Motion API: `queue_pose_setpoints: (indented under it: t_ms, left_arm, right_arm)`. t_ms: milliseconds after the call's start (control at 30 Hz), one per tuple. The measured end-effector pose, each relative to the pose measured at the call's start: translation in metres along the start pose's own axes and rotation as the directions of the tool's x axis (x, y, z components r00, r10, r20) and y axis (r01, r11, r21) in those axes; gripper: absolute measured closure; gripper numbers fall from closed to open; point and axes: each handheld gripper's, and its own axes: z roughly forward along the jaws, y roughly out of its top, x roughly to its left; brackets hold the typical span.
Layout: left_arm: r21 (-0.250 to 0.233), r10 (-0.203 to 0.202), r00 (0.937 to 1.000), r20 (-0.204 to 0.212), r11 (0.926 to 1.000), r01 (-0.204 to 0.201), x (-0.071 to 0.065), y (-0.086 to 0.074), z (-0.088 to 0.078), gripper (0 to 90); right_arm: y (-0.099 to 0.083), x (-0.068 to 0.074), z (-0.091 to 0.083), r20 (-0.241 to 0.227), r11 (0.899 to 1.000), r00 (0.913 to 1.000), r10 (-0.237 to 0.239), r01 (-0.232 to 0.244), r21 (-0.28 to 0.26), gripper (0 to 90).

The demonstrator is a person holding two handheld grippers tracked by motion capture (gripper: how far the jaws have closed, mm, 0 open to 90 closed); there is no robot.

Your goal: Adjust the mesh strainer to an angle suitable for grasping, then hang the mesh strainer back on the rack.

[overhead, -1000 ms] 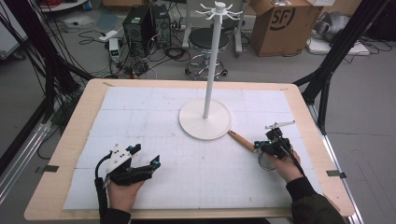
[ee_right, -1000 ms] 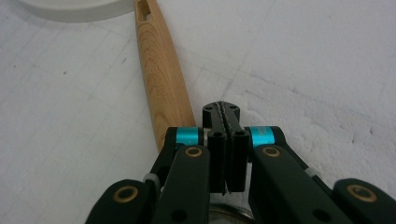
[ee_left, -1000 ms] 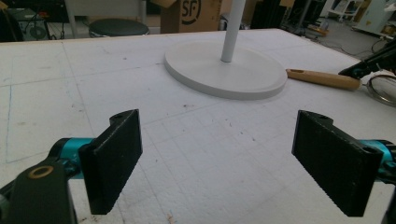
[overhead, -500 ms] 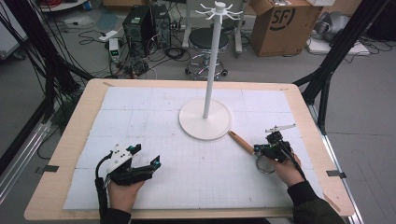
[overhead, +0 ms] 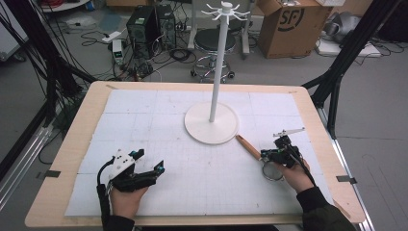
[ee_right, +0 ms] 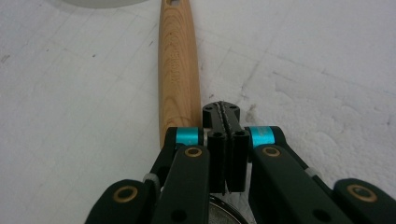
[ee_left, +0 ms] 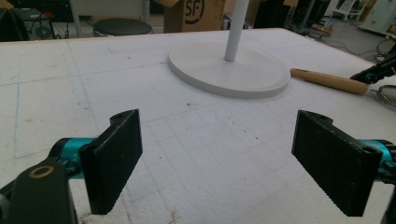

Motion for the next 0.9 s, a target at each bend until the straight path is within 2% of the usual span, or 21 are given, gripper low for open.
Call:
queue_pose_setpoints:
  t_ms: [33,100,133,167,200,333,533,667,733,800,900]
  left_arm:
    - [0.004,0.006,1.0000,0.003,1.0000,-0.006,0.000,0.000,0.001,16.7]
    - [0.008,0.008,1.0000,0.006,0.9999,-0.008,-0.001,0.000,0.001,16.7]
    - [0.007,0.007,1.0000,0.006,0.9999,-0.007,-0.001,0.000,0.001,16.7]
    - [0.009,0.011,0.9999,0.005,0.9999,-0.011,0.000,0.000,0.001,16.7]
    - [0.007,0.006,1.0000,0.004,1.0000,-0.006,0.000,-0.001,0.001,16.7]
    - [0.000,-0.002,1.0000,0.000,1.0000,0.002,0.001,-0.001,-0.001,16.7]
    - [0.005,0.007,1.0000,0.006,1.0000,-0.007,-0.001,0.000,0.001,16.7]
    - [0.009,0.008,1.0000,0.005,0.9999,-0.008,0.000,0.000,0.001,16.7]
    - [0.008,0.006,1.0000,0.004,1.0000,-0.006,-0.001,0.000,0.001,16.7]
    - [0.004,0.004,1.0000,0.004,1.0000,-0.004,-0.001,0.000,0.001,16.7]
    - [0.011,0.006,1.0000,0.008,0.9999,-0.006,0.000,0.000,0.003,16.7]
  right_arm:
    - [0.000,0.000,-0.001,0.002,1.000,1.0000,0.002,-0.002,-0.011,86.2]
    - [0.001,-0.002,-0.005,0.010,0.998,0.9998,0.019,-0.018,-0.059,72.1]
    - [0.001,-0.002,-0.005,0.010,0.998,0.9998,0.019,-0.018,-0.059,72.1]
    - [0.003,-0.004,-0.011,-0.015,0.992,0.9988,0.047,-0.048,-0.115,62.0]
    - [0.003,-0.005,-0.014,-0.010,0.987,0.9982,0.060,-0.061,-0.147,55.5]
    - [0.004,-0.009,-0.018,-0.026,0.982,0.9972,0.071,-0.074,-0.175,53.4]
    - [0.005,-0.007,-0.018,-0.044,0.981,0.9970,0.064,-0.071,-0.182,52.3]
    - [0.006,-0.003,-0.016,-0.062,0.982,0.9969,0.047,-0.058,-0.180,50.6]
    - [0.009,-0.001,-0.016,-0.079,0.982,0.9960,0.042,-0.055,-0.179,45.6]
    - [0.011,0.000,-0.015,-0.081,0.983,0.9961,0.035,-0.049,-0.176,45.2]
    - [0.014,0.003,-0.009,-0.095,0.988,0.9952,0.024,-0.038,-0.147,44.4]
